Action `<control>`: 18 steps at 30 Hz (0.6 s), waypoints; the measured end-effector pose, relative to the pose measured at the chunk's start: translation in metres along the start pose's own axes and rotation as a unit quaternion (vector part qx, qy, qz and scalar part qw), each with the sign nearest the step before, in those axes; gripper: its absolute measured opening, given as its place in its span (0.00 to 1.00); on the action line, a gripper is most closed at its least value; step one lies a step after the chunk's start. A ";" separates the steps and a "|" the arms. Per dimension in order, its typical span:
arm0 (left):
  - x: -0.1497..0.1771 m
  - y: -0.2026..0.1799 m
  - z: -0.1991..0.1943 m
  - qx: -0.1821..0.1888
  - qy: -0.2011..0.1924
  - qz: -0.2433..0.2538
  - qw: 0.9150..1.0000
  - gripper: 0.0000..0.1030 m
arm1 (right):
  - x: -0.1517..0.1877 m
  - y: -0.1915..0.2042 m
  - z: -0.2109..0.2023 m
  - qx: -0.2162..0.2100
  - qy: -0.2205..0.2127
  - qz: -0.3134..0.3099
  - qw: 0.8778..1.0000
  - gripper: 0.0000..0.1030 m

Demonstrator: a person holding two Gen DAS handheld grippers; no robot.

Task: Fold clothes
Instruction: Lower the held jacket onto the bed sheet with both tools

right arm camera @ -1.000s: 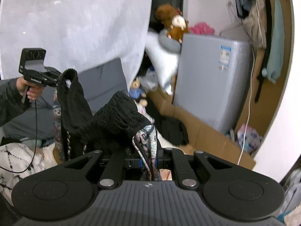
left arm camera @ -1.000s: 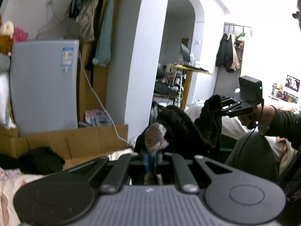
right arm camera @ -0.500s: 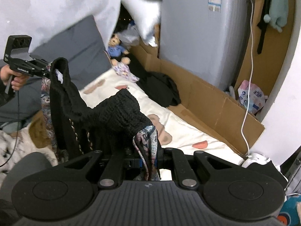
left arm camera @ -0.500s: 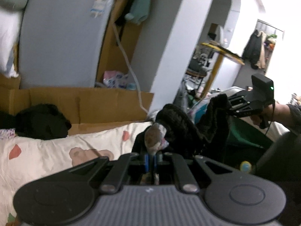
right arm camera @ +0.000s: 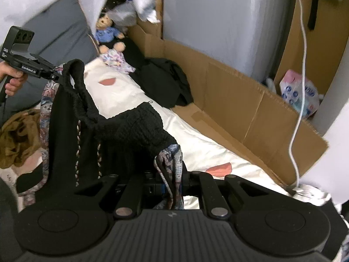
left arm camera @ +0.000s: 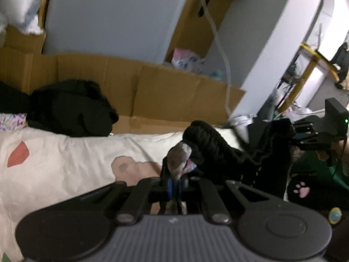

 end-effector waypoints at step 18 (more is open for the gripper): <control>0.010 0.110 0.138 -0.091 0.074 -0.069 0.991 0.06 | 0.013 -0.083 0.194 -0.005 0.063 0.024 0.998 0.11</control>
Point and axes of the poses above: each gripper's, at about its wrist camera, not at the fingertips, and z roughly the way its jaws point, y to its left, x to its underside, the point moved 8 cm from there along z, roughly the way its jaws point, and after that the axes turned 3 degrees about -y, right-handed, at the moved point
